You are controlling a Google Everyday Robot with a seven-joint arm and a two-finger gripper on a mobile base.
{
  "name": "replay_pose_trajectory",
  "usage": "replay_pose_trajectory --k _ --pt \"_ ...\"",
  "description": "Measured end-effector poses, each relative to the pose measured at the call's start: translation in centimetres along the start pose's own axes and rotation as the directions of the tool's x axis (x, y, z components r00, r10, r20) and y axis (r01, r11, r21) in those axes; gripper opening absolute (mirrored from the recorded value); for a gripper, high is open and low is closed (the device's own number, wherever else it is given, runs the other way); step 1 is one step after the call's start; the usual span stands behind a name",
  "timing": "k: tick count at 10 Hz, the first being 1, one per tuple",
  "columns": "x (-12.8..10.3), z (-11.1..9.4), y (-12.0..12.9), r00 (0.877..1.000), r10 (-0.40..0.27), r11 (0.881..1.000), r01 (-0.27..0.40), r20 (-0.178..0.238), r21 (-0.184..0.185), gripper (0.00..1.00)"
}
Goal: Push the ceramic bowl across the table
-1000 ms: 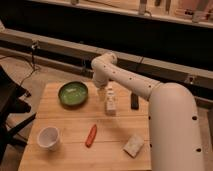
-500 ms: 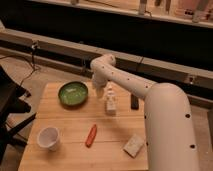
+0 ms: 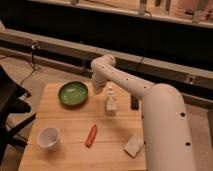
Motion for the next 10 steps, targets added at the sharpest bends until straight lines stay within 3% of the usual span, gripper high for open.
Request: replay_pose_trajectory --k 4,10 --pt "-0.9 1.2 -0.2 0.999 -0.032 0.999 0.032 0.002 0.009 0.0" --pt "-1.4 4.4 0.2 0.998 -0.055 0.998 0.055 -0.002 -0.019 0.0"
